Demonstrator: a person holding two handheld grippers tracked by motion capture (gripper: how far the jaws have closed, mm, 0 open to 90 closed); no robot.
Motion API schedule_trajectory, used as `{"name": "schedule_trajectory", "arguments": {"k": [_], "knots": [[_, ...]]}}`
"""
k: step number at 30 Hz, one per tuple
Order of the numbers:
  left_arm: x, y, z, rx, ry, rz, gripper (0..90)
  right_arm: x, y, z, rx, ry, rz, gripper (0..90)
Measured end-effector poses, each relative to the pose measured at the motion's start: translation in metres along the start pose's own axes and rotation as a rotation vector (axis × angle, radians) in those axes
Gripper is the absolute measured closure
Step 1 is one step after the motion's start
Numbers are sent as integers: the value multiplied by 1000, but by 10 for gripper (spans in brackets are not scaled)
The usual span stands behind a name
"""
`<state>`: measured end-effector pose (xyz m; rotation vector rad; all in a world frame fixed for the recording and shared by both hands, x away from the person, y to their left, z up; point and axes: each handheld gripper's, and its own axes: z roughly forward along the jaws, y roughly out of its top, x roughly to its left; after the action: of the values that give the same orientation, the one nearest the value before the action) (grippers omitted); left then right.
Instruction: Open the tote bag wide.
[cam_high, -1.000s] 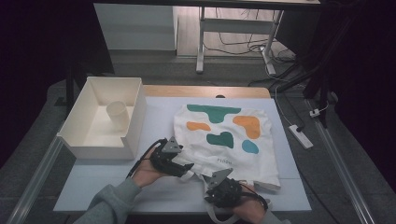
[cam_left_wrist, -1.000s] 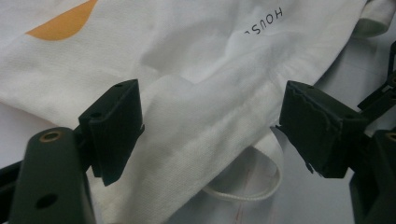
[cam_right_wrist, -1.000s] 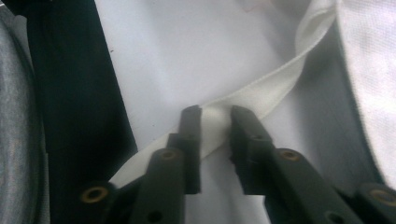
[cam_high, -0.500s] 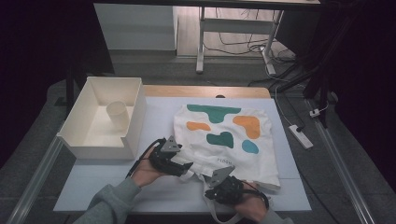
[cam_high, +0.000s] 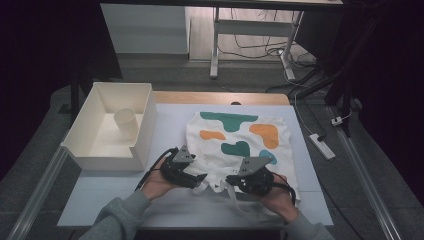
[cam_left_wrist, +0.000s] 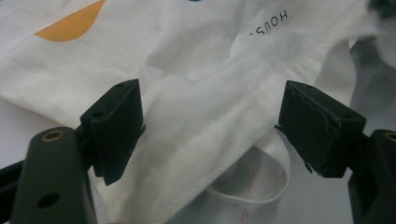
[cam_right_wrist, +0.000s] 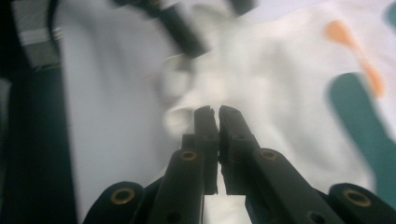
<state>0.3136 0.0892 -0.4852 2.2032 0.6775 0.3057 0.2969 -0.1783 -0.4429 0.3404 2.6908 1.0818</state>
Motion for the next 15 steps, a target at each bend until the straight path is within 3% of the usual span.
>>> {"name": "schedule_trajectory", "arguments": {"k": [7, 15], "knots": [[0, 0, 0, -4, 1, -2, 220, -38, 1, 12, -6, -42, 44, 862], [1, 0, 0, -4, 4, -2, 220, -67, -3, 19, -30, -92, 86, 853]]}}
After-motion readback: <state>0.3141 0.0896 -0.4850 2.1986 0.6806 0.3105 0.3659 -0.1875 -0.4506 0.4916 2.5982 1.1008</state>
